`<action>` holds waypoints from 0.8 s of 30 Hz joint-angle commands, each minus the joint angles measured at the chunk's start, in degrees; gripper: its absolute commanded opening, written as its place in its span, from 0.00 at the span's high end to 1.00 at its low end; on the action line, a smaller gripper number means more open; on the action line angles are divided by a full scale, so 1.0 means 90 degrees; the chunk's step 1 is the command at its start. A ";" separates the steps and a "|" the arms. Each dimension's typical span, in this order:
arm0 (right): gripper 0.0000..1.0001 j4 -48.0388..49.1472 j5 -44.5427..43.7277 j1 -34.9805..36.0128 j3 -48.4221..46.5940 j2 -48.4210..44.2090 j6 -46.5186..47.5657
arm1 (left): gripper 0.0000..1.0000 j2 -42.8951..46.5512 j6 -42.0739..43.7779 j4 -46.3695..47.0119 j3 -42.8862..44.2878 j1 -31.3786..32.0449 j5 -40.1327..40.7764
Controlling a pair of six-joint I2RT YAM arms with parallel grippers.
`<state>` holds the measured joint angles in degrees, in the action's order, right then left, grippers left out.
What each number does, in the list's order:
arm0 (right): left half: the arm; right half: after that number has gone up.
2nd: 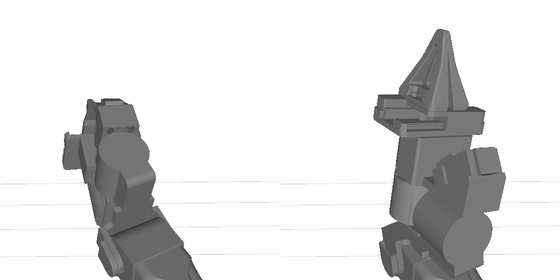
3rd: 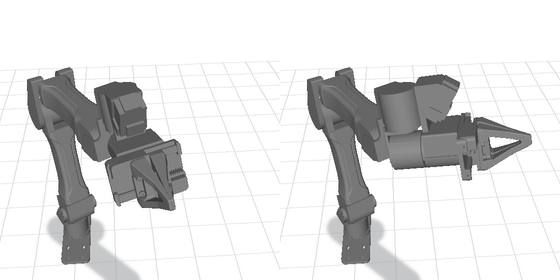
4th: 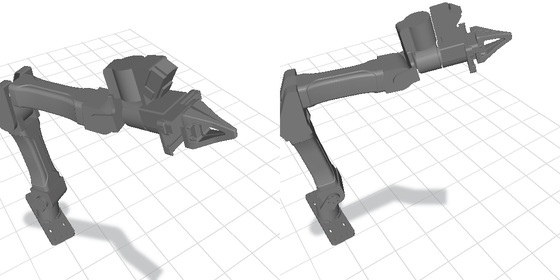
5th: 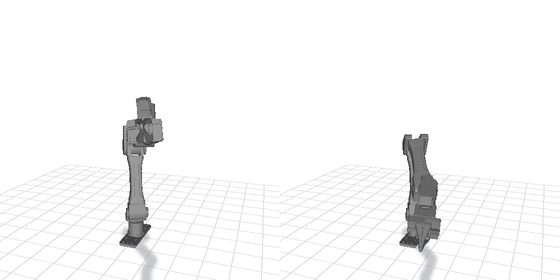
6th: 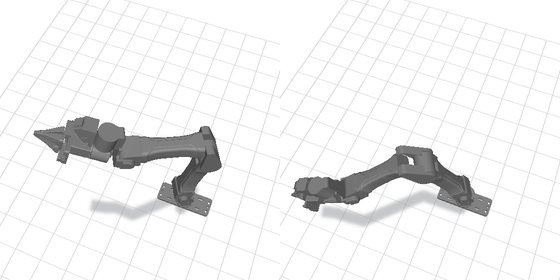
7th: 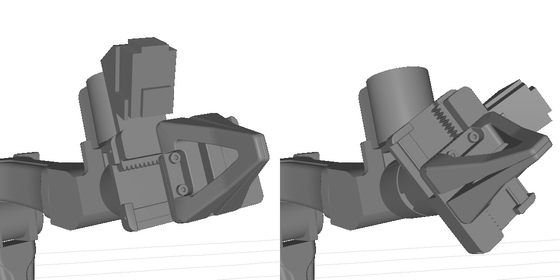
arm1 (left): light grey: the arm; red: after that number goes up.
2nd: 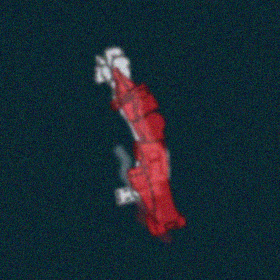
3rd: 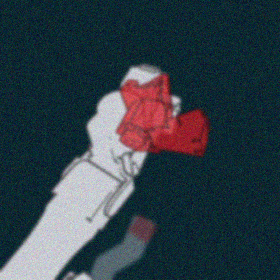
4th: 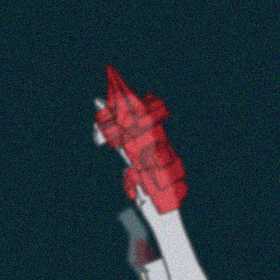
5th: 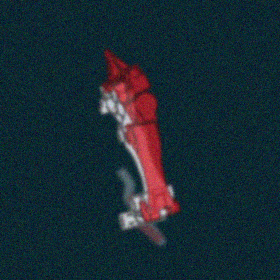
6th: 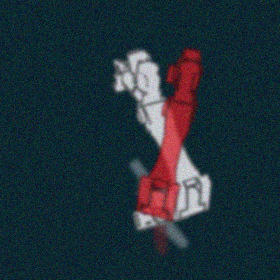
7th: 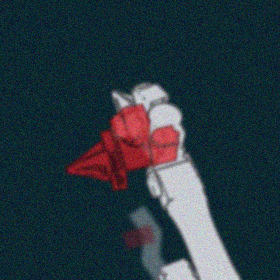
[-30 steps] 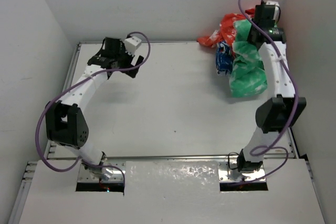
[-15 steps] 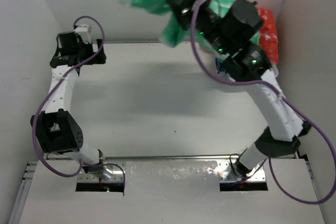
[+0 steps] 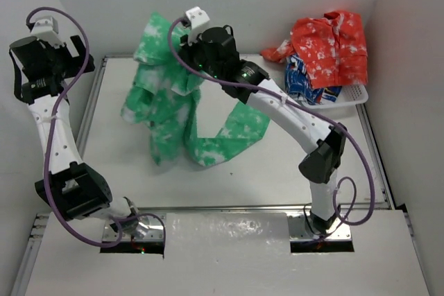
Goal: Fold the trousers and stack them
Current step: Move the trousers to the center of the board
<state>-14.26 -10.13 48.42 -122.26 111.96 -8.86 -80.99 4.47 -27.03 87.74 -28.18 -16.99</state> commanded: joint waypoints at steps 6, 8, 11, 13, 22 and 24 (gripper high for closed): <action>0.25 -0.1305 0.0844 -0.2009 0.2488 -0.0457 -0.2793 | 0.19 -0.0229 0.1268 -0.0862 -0.0062 0.0601 -0.0672; 0.20 -0.1540 0.0706 -0.2361 0.2850 -0.0691 -0.2912 | 0.20 -0.0336 0.2040 -0.1468 -0.0305 0.1225 -0.0106; 0.42 -0.1502 0.0130 -0.2403 0.3076 -0.1032 -0.1571 | 0.19 -0.0357 0.2413 -0.1655 -0.0949 0.1880 0.0160; 0.70 -0.1172 0.0081 -0.2160 0.3222 -0.1228 -0.0884 | 0.19 -0.0347 0.2414 -0.1655 -0.1358 0.2202 -0.0083; 0.26 -0.1645 0.0441 -0.2410 0.2942 -0.0148 -0.0556 | 0.02 -0.0278 0.3135 -0.1539 -0.3116 0.4535 -0.1051; 0.26 -0.2181 0.0501 -0.2577 0.2239 0.0643 -0.0724 | 0.00 -0.0366 0.3233 -0.1421 -0.3390 0.4936 -0.1090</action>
<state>-27.49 -5.37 29.67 -97.56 108.86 -13.76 -85.47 29.67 -41.52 59.72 12.38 -23.20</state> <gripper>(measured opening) 0.741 0.992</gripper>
